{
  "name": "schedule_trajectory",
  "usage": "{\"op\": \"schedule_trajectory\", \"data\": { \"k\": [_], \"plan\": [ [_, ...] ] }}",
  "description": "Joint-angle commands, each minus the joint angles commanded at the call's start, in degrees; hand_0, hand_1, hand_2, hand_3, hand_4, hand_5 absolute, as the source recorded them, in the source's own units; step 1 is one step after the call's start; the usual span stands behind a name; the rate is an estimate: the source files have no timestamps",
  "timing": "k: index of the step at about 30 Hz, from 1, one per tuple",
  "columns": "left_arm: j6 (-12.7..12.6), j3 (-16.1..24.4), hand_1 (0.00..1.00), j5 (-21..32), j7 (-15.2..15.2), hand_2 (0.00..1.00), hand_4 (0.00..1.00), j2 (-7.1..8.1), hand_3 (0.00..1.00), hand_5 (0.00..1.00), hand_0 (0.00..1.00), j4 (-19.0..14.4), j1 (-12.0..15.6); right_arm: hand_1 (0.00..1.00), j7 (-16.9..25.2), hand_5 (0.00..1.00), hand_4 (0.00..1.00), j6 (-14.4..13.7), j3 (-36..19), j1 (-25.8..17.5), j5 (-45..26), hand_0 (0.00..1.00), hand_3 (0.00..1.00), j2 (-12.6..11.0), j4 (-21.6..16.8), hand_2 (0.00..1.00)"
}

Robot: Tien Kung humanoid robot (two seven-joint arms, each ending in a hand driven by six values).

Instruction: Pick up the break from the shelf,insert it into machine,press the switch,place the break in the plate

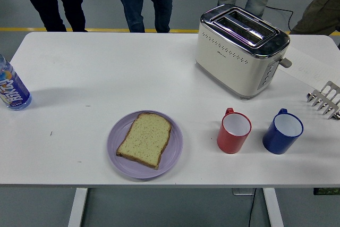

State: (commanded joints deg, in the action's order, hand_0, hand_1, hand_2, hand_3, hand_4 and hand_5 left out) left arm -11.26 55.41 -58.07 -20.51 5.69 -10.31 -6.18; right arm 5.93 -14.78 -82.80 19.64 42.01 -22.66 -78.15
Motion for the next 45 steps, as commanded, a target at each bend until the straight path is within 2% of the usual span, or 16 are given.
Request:
{"op": "schedule_trajectory", "data": {
  "k": [23, 30, 37, 45],
  "plan": [
    [0.15, 0.91, 0.498, -1.33, -0.07, 0.508, 0.329, -0.35, 0.536, 0.802, 0.627, 0.00, 0.99, 0.749, 2.92, 0.231, 0.523, 0.00, -8.32, -6.12, -14.70, 0.803, 0.709, 1.78, 3.22, 0.727],
    [0.23, 1.06, 0.497, -1.58, -0.07, 0.507, 0.328, -0.38, 0.537, 0.802, 0.626, 0.00, 1.15, 0.734, 3.82, 0.234, 0.511, -0.13, -9.56, -7.75, -16.82, 0.790, 0.686, 2.35, 4.82, 0.721],
    [0.18, 0.85, 0.497, -1.23, 0.02, 0.507, 0.328, -0.41, 0.536, 0.801, 0.627, 0.00, 1.00, 0.727, 7.95, 0.235, 0.506, -0.85, -10.09, -9.50, -19.03, 0.778, 0.668, 3.34, 5.94, 0.712],
    [0.21, 0.78, 0.498, -1.18, 0.05, 0.507, 0.328, -0.44, 0.537, 0.801, 0.628, 0.00, 0.67, 0.724, 8.01, 0.234, 0.504, 0.11, -11.77, -10.92, -19.68, 0.778, 0.668, 4.32, 6.37, 0.714]
  ]
}}
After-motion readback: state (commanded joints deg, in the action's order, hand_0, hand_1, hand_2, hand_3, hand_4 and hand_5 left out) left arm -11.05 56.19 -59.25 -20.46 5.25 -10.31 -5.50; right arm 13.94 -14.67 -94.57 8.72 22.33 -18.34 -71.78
